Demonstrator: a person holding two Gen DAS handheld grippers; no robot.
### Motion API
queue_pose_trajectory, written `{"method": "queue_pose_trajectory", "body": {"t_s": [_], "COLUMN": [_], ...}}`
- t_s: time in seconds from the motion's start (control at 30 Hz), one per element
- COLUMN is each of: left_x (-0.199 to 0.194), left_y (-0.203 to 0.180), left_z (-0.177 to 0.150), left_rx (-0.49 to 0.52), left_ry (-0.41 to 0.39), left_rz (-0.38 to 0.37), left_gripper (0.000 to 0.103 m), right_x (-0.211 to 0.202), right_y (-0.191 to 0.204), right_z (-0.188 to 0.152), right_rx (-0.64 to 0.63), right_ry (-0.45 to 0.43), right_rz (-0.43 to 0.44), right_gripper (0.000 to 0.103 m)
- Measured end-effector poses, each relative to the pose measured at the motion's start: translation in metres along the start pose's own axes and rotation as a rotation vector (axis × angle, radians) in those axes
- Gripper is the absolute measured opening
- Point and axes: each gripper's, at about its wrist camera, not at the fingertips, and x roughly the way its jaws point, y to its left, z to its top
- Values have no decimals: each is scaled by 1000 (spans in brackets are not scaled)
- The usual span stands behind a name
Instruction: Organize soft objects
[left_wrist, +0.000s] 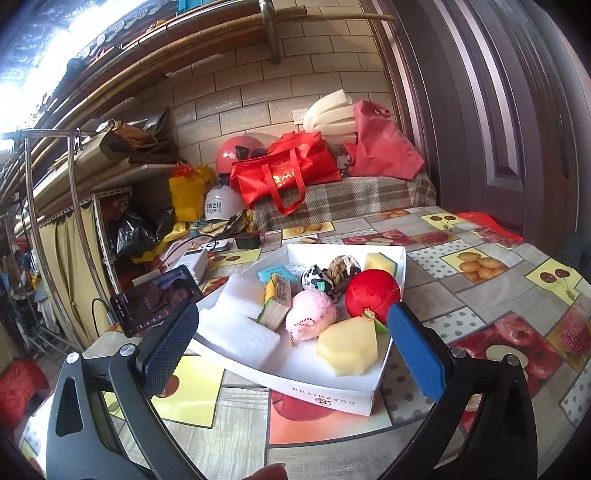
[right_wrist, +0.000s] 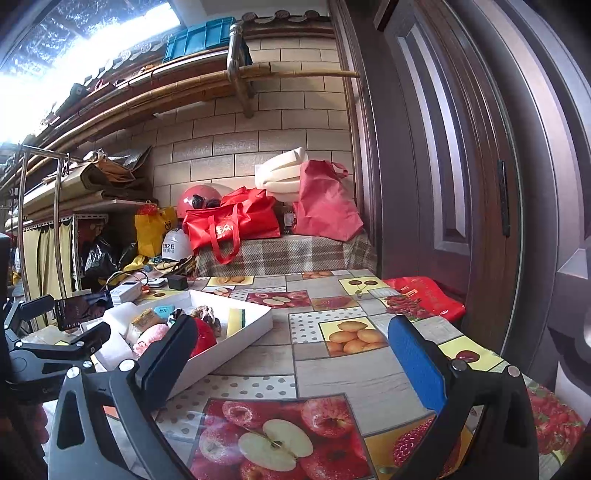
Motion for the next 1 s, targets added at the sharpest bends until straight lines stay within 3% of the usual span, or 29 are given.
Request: {"method": "queue_pose_trajectory", "body": {"t_s": [0.07,0.2,0.47,1.0], "left_x": [5,12,18,23], "left_y": [0,3,-1,3], "left_z": [-2,-4,-6,-8], "left_rx": [-3,-36,-38,-52], "left_ry": [34,89,128,147], "left_rz": [-60,-95,-48,-56], "left_gripper": [103,103,103,103], "right_x": [0,13,12,13], "right_y": [3,-1,-5,-3], "right_z": [0,-2,-3,-1], "right_rx": [-9,1,26,26], "right_ry": [-11,61,77,86], "right_rz": [-56,-65,-51,-37], "right_gripper": [103,103,103,103]}}
